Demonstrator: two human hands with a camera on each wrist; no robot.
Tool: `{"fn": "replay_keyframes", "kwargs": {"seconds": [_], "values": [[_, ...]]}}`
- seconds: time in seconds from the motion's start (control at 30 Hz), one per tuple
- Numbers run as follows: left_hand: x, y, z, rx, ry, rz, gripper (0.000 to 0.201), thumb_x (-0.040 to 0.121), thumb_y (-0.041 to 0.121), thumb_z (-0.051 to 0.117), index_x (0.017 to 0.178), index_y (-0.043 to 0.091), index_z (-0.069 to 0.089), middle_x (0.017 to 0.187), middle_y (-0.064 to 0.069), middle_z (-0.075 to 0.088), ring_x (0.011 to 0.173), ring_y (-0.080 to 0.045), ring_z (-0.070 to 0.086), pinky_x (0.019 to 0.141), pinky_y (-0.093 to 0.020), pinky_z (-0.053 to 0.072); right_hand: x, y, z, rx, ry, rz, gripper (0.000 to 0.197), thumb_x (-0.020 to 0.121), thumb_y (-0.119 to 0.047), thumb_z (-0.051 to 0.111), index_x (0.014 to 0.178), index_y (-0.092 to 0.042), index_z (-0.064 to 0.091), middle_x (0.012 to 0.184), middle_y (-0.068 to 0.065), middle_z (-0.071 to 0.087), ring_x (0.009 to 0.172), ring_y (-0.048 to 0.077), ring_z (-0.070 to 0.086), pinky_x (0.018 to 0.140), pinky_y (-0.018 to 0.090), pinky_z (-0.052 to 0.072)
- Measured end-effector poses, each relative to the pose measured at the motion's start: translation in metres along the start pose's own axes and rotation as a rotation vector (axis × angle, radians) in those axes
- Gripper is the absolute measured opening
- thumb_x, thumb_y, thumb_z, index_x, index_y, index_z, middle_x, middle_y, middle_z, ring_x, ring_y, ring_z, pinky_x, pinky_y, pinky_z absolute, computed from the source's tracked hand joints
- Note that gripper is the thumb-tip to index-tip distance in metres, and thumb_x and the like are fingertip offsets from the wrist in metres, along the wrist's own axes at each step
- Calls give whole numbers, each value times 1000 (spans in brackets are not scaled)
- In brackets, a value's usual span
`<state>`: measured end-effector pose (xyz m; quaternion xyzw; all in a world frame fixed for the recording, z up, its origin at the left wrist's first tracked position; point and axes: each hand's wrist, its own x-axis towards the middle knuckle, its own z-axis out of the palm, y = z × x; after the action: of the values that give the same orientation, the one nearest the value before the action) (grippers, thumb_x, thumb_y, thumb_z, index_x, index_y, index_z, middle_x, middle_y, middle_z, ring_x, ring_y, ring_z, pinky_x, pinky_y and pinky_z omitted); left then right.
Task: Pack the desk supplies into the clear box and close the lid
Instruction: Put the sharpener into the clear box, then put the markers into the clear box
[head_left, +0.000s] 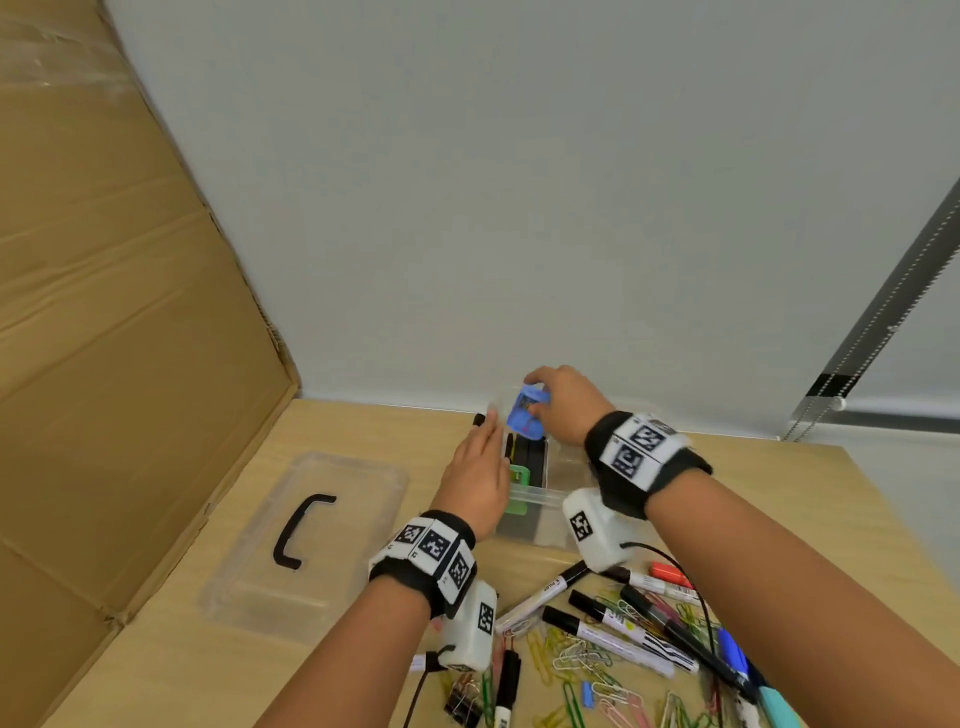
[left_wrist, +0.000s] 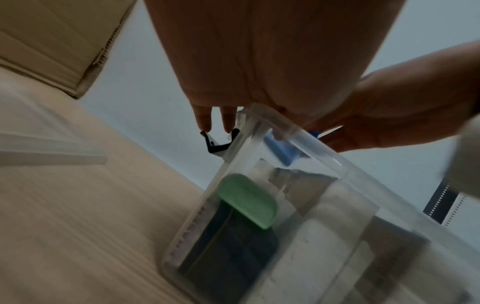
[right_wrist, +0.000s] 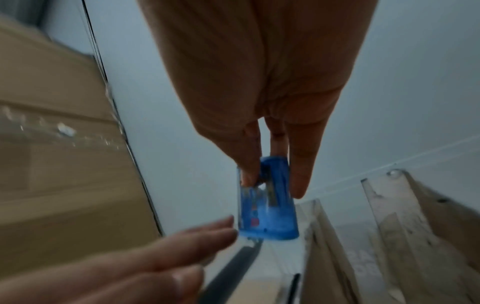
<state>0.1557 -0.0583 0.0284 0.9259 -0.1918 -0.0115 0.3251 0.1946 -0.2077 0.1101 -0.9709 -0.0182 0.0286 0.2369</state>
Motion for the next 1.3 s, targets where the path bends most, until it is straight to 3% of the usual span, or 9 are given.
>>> {"fn": "replay_keyframes", "kwargs": {"seconds": [0.23,0.4,0.6,0.67,0.8,0.9,1.0,1.13,1.3], "values": [[-7,-3,2,-48,20,39,56,103,27,24,152,16,-1,161,2,-3,147,-10,1,121,-29,9,68,-5,37,-380,-293,41,32,79,-34,73,98,-10,66,99,6,70,92,27,65,87,38,55],[-6,-6,4,-38,26,41,57,103,27,24,151,13,-2,161,-1,-1,147,-11,2,121,-31,10,119,18,75,-732,-353,-25,39,69,-47,69,61,-14,50,57,3,51,68,28,63,74,44,57],[-6,-6,5,-6,26,29,56,103,28,24,152,14,-1,161,-2,2,147,-12,4,121,-36,13,139,38,89,-799,-425,-83,37,79,-33,66,105,-6,66,80,11,58,80,29,61,83,44,55],[-6,-6,4,6,18,8,56,103,30,23,152,16,-1,161,0,2,147,-12,5,121,-40,14,106,20,66,-751,-368,-48,41,81,-30,61,114,-7,62,94,11,62,78,28,56,85,41,54],[-10,-8,-7,-207,-41,-14,58,102,37,25,151,23,-2,161,4,1,147,-11,3,121,-44,13,32,-18,24,-303,-189,-26,38,93,-10,47,130,-7,52,133,11,54,119,28,54,101,37,45],[-31,-16,-29,-441,110,-69,57,101,41,28,150,32,3,159,11,7,144,-5,9,119,-34,13,-22,-22,11,-9,165,-165,26,92,-9,44,112,-13,60,114,6,60,97,21,60,87,34,50],[-59,-40,-49,-270,259,-102,46,100,28,38,144,29,28,150,9,30,138,-8,27,112,-30,24,-80,-8,16,86,373,-294,11,94,-16,46,98,-17,57,94,-5,55,70,8,52,65,21,48],[-85,-63,-44,111,-97,-71,33,96,21,47,127,33,50,132,10,50,124,-11,41,107,-29,35,-122,18,52,-81,107,-368,13,94,-20,47,100,-20,59,96,-7,56,78,8,55,69,21,49],[-82,-59,-21,468,-405,37,50,91,23,50,139,34,39,140,8,42,125,-17,39,105,-34,35,-127,31,103,-333,-259,-388,29,93,-14,46,120,-20,55,123,1,51,113,21,46,89,36,46]]}}
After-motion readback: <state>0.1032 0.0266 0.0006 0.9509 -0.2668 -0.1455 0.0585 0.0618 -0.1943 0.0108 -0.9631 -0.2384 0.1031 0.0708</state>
